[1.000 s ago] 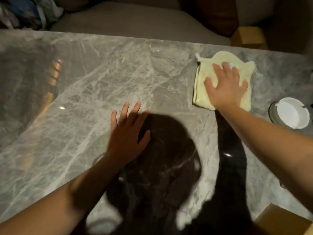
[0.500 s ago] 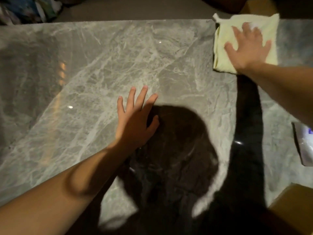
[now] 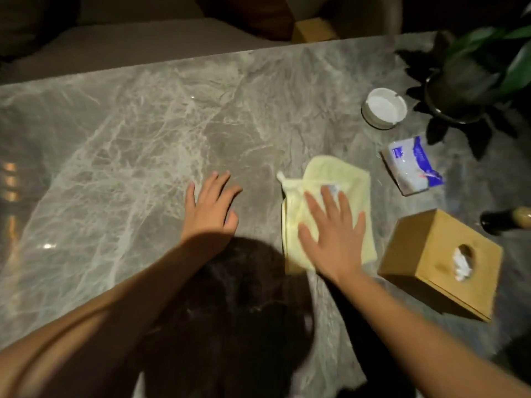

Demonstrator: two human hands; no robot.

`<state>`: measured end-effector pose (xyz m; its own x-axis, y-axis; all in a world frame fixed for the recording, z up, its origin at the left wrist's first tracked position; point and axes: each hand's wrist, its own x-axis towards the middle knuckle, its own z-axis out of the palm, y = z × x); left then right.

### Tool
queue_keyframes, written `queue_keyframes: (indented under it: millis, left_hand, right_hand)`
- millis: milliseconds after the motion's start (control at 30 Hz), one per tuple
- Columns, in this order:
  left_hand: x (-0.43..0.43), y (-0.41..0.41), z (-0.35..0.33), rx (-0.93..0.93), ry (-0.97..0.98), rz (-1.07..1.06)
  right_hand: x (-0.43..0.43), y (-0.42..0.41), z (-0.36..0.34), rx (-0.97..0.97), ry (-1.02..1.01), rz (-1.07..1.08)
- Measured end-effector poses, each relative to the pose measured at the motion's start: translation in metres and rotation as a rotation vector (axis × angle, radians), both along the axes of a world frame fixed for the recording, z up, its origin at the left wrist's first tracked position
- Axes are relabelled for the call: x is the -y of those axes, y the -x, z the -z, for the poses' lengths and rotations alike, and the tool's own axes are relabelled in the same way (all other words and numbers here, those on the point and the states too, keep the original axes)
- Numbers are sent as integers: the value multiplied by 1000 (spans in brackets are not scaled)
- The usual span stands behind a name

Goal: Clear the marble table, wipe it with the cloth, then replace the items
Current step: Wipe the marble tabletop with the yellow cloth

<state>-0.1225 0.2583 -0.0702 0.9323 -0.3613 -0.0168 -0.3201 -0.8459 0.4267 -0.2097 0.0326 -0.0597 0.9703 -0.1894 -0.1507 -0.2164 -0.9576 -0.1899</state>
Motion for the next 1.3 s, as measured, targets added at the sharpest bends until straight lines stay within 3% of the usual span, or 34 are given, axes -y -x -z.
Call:
queue_keyframes:
  millis: [167,300,433,600,833,1100,1300]
  left_hand:
    - [26,0,-10,60,-11,159]
    - [33,-17,-3,32,-162,70]
    - [33,-17,3,61,-294,89]
    - [33,-17,1,55,-267,99]
    - [32,-20,4,73,-216,99]
    - [32,-19,3,67,-113,49]
    - [30,-19,5,69,-122,70]
  right_hand:
    - [-15,78,11,-36,194,-16]
    - [-19,73,5,-27,70,-1]
    - [-6,16,5,22,-6,24]
    - [17,-128,12,86,0,129]
    - [56,-289,14,192,-37,60]
    - [55,-318,4,206,-85,51]
    - [56,-278,2,181,-34,-28]
